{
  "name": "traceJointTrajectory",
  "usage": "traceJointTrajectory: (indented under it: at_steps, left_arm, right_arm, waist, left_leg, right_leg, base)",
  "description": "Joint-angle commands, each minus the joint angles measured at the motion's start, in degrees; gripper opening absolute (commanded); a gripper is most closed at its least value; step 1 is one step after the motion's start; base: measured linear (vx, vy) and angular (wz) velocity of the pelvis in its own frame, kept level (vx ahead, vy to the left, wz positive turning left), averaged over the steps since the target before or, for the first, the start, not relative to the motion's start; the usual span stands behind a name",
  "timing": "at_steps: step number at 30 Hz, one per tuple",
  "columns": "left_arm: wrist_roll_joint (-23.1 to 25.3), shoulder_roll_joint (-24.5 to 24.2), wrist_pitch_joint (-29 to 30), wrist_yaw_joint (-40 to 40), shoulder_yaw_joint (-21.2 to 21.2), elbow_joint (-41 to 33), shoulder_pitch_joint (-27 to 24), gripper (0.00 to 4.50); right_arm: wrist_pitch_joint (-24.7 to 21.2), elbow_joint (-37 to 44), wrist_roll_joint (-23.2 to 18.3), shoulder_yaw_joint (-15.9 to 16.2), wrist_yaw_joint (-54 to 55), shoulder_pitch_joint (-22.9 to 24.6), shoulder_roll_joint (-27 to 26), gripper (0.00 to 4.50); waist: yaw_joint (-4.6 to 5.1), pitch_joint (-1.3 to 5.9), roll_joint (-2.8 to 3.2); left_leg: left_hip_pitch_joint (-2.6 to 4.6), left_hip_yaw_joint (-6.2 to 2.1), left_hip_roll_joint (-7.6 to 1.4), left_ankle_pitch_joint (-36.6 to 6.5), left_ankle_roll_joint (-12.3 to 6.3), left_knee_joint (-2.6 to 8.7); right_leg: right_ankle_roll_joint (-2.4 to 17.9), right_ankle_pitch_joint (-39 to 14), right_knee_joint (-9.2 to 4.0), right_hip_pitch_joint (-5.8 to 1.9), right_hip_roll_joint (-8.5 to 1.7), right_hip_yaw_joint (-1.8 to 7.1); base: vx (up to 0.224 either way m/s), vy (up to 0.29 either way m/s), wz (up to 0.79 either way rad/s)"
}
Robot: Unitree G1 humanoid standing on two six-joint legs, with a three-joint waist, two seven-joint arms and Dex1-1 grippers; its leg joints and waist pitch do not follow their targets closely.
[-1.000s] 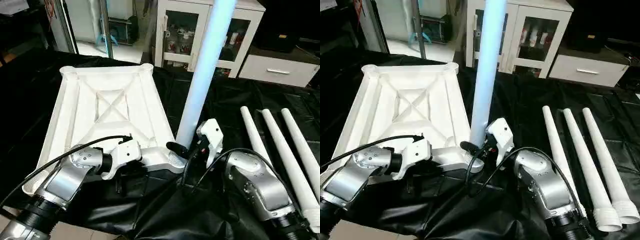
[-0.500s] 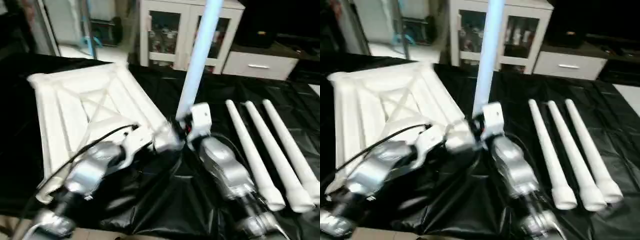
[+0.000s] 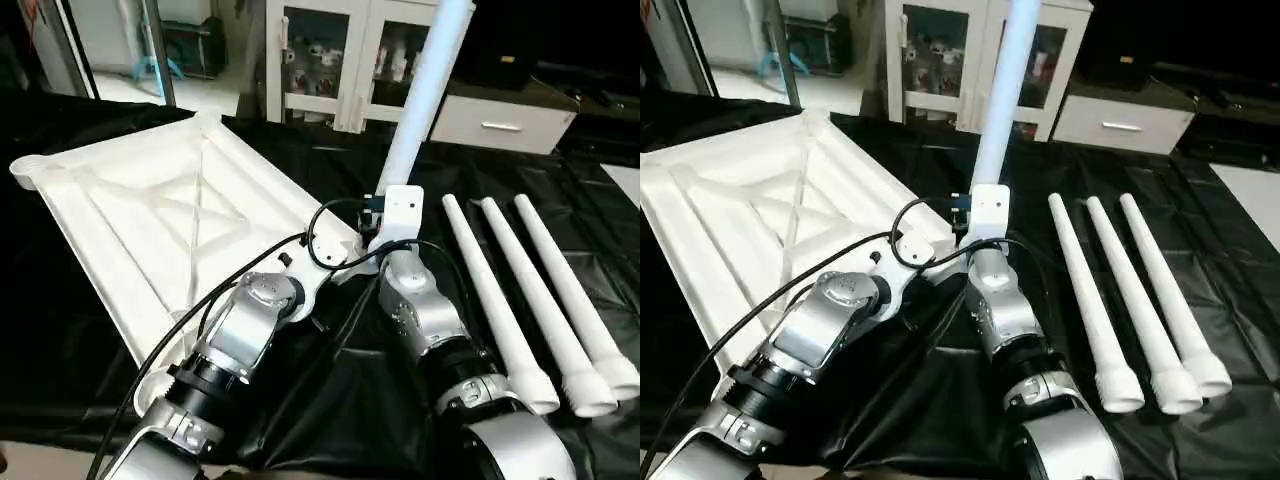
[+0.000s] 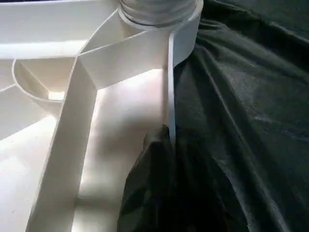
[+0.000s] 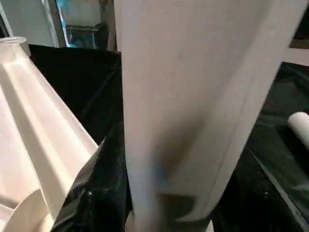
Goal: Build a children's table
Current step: Insert table leg to table base
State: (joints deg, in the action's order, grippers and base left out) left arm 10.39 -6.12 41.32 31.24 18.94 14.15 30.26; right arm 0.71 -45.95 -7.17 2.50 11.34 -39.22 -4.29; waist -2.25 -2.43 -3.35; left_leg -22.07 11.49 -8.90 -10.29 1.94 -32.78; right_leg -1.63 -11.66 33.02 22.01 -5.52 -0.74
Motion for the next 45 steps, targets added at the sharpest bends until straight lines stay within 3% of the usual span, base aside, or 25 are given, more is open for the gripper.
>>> traceJointTrajectory:
  at_steps: [1,6,8,10,11,13,15,19,20,22,24,26,30,34,35,36,45]
  left_arm:
    - [-1.46,0.35,-1.24,1.84,0.51,-6.01,0.82,0.00]
    - [-1.54,-0.29,0.02,1.62,0.68,-6.61,0.59,0.00]
    - [-1.56,-0.37,0.04,1.64,0.72,-6.75,0.47,0.00]
    - [-1.74,-0.51,0.14,1.75,0.83,-7.10,0.23,0.00]
    - [-1.89,-0.78,0.02,1.95,0.91,-7.35,-0.08,0.00]
    - [-1.97,-0.91,-0.09,2.07,0.90,-7.35,-0.19,0.00]
    - [-2.04,-1.26,-0.44,2.32,0.91,-7.32,-0.44,0.00]
    - [-2.24,-1.86,-0.66,2.71,0.80,-7.38,-0.65,0.00]
    - [-2.29,-2.13,-0.81,2.94,0.77,-7.37,-0.71,0.00]
    - [-2.69,-3.25,-1.10,3.87,0.85,-7.79,-1.02,0.00]
    - [-2.78,-3.49,-1.09,4.11,0.88,-7.94,-1.11,0.00]
    - [-3.02,-4.70,-1.44,5.22,0.95,-8.30,-1.55,0.00]
    - [-3.44,-5.96,-1.97,6.01,0.88,-8.34,-1.84,0.00]
    - [-4.07,-7.62,-2.36,7.71,1.02,-9.00,-2.47,0.00]
    - [-4.20,-7.95,-2.38,8.18,1.07,-9.18,-2.64,0.00]
    - [-4.32,-8.44,-2.34,8.78,1.26,-9.45,-2.93,0.00]
    - [-7.09,-15.37,-4.85,17.93,3.73,-13.49,-7.21,0.00]
  right_arm:
    - [-2.83,-8.04,0.33,-3.52,1.59,2.22,2.27,1.86]
    - [0.45,-10.60,-0.19,-3.14,-4.10,0.78,1.89,1.86]
    - [0.66,-10.44,-0.20,-3.03,-4.41,0.78,1.96,2.42]
    - [0.99,-9.48,-1.17,-3.21,-6.86,0.86,1.95,2.60]
    - [0.56,-7.19,-1.76,-2.95,-9.03,1.16,2.20,2.64]
    - [0.57,-6.40,-1.81,-2.73,-9.64,1.26,2.38,2.89]
    - [0.09,-4.46,-1.91,-1.85,-12.02,1.71,2.80,3.05]
    - [-1.44,0.25,-1.71,-0.66,-16.60,3.40,3.62,3.33]
    - [-2.22,2.20,-1.91,-0.21,-17.98,4.17,3.89,3.44]
    - [-5.62,10.12,-3.33,1.60,-23.80,7.41,5.24,3.54]
    - [-6.45,11.98,-3.77,2.00,-25.12,8.20,5.61,3.77]
    - [-9.98,20.31,-5.76,3.80,-29.90,11.68,8.06,3.92]
    - [-13.60,28.34,-6.97,4.49,-33.75,14.81,11.01,4.33]
    - [-18.80,37.07,-7.01,4.80,-36.93,18.09,15.78,4.44]
    - [-20.17,38.72,-7.18,4.94,-37.72,18.75,17.20,4.44]
    - [-21.38,40.12,-7.40,5.04,-38.29,19.29,18.25,4.44]
    - [-26.85,50.61,-9.53,4.78,-46.20,24.99,27.48,4.44]
  waist:
    - [-0.01,2.72,0.47]
    - [0.07,2.99,0.43]
    - [0.00,3.07,0.64]
    - [-0.05,3.27,0.65]
    - [-0.63,3.73,0.74]
    - [-0.74,3.90,0.71]
    - [-1.01,3.88,0.82]
    - [-1.17,3.69,0.67]
    - [-1.13,3.55,0.90]
    - [-1.23,3.42,0.81]
    - [-1.20,3.44,0.80]
    - [-1.26,3.39,1.02]
    - [-1.47,3.25,1.14]
    - [-1.49,3.17,1.19]
    - [-1.53,3.13,1.48]
    - [-1.53,3.16,1.33]
    - [-1.78,3.27,2.04]
  left_leg:
    - [1.78,-2.29,-3.86,-23.96,2.62,5.10]
    - [1.40,-2.14,-3.97,-22.04,3.00,4.89]
    - [1.31,-1.97,-4.02,-19.41,2.79,4.82]
    - [1.40,-1.75,-3.99,-17.26,2.44,4.63]
    - [1.53,-1.49,-3.99,-12.58,1.24,4.02]
    - [1.01,-1.50,-3.83,-7.00,0.04,3.76]
    - [1.19,-1.11,-3.64,-5.06,-1.55,3.44]
    - [1.15,-1.14,-3.84,-8.92,-1.56,3.72]
    - [1.31,-1.18,-3.90,-10.44,-0.98,3.87]
    - [1.27,-1.31,-3.97,-11.99,-0.38,4.05]
    - [1.24,-1.34,-4.03,-11.97,-0.24,4.10]
    - [1.22,-1.39,-4.02,-11.71,-0.26,4.09]
    - [1.16,-1.35,-3.94,-11.48,-0.62,4.03]
    - [1.17,-1.44,-4.06,-12.13,-0.33,4.14]
    - [1.20,-1.48,-4.03,-12.24,-0.12,4.18]
    - [1.25,-1.47,-4.08,-12.40,0.01,4.12]
    - [1.39,-1.45,-4.03,-11.47,-0.35,3.88]
  right_leg:
    - [6.18,-16.62,-4.08,0.34,-2.78,1.24]
    - [6.84,-15.31,-3.80,0.20,-2.60,1.15]
    - [7.55,-11.78,-3.43,-0.01,-2.41,1.11]
    - [8.21,-8.22,-3.08,-0.22,-2.19,1.02]
    - [9.38,-1.97,-2.39,-0.58,-2.14,0.99]
    - [9.97,4.55,-1.53,-1.14,-1.92,0.84]
    - [10.91,8.49,-1.43,-0.96,-1.62,0.75]
    - [11.00,3.35,-1.88,-1.04,-1.94,0.87]
    - [10.96,0.51,-2.13,-0.81,-1.89,0.89]
    - [10.09,-1.75,-2.40,-0.90,-1.79,0.91]
    - [10.03,-2.21,-2.42,-0.79,-1.94,0.92]
    - [10.05,-2.31,-2.50,-0.83,-1.87,0.91]
    - [10.41,-3.63,-2.63,-0.86,-1.89,0.96]
    - [10.04,-5.61,-2.79,-0.77,-1.94,1.00]
    - [10.09,-5.96,-2.81,-0.73,-1.92,1.01]
    - [10.13,-5.73,-2.80,-0.73,-1.90,1.00]
    - [11.31,-2.98,-2.47,-0.88,-1.79,0.98]
  base:
    - [0.000,0.000,0.00]
    - [0.000,0.000,0.00]
    - [0.000,0.000,0.00]
    - [0.000,0.000,0.00]
    - [0.000,0.000,0.00]
    - [0.000,0.000,0.00]
    - [0.000,0.000,0.00]
    - [0.000,0.000,0.00]
    - [0.000,0.000,0.00]
    - [0.000,0.000,0.00]
    - [0.000,0.000,0.00]
    - [0.000,0.000,0.00]
    - [0.000,0.000,0.00]
    - [0.000,0.000,0.00]
    - [0.000,0.000,0.00]
    - [0.000,0.000,0.00]
    - [0.000,0.000,0.00]
